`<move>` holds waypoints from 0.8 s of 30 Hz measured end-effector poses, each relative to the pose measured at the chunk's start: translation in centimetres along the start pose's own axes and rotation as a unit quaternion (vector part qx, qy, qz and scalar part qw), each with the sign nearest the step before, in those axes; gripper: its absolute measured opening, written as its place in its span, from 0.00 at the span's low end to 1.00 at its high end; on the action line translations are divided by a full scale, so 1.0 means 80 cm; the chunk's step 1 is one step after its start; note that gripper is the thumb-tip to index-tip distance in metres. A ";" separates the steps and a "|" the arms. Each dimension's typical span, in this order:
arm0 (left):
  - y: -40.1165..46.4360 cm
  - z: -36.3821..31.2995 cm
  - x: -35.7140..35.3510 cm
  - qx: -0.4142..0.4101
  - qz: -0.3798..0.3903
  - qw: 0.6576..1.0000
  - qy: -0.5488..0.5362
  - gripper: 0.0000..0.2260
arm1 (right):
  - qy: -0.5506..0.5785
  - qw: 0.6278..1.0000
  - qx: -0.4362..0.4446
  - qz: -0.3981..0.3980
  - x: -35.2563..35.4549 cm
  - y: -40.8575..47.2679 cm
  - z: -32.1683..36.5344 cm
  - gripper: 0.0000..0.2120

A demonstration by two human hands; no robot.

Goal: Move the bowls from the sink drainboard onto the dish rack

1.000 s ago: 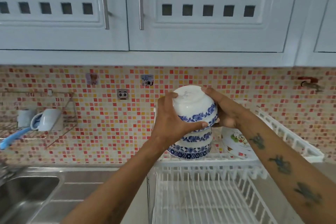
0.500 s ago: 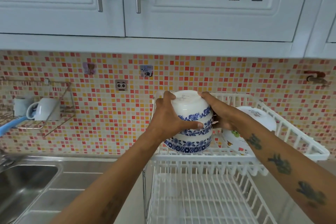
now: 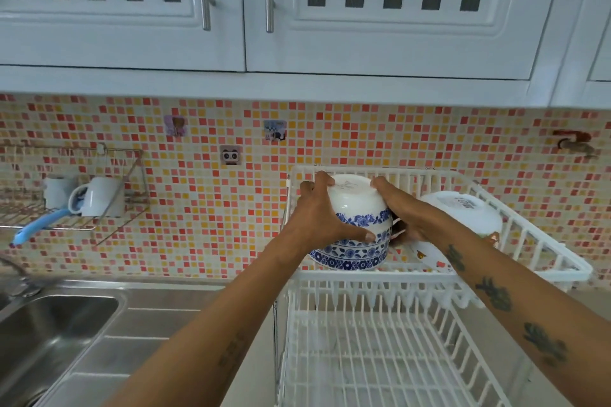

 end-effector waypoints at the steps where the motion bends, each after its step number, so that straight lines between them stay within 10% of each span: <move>1: -0.001 0.000 0.000 0.002 0.002 1.000 0.000 0.47 | 0.001 1.000 -0.004 -0.001 -0.001 -0.003 -0.001 0.33; 11: -0.037 -0.006 0.018 -0.005 0.050 0.997 0.052 0.57 | -0.110 0.992 0.058 -0.036 0.000 -0.068 -0.004 0.41; 24: -0.194 -0.015 0.041 -0.082 0.084 0.964 0.240 0.32 | -0.475 0.855 0.184 -0.093 -0.047 -0.191 -0.060 0.32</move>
Point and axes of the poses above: each hand's wrist, its own y-axis towards the middle knuckle, its own x-axis out of the back of the hand, z = x × y, the point moved 4 cm from there along y, towards the middle knuckle, and after that the axes turned 10 degrees about y, right-handed, at the moved point
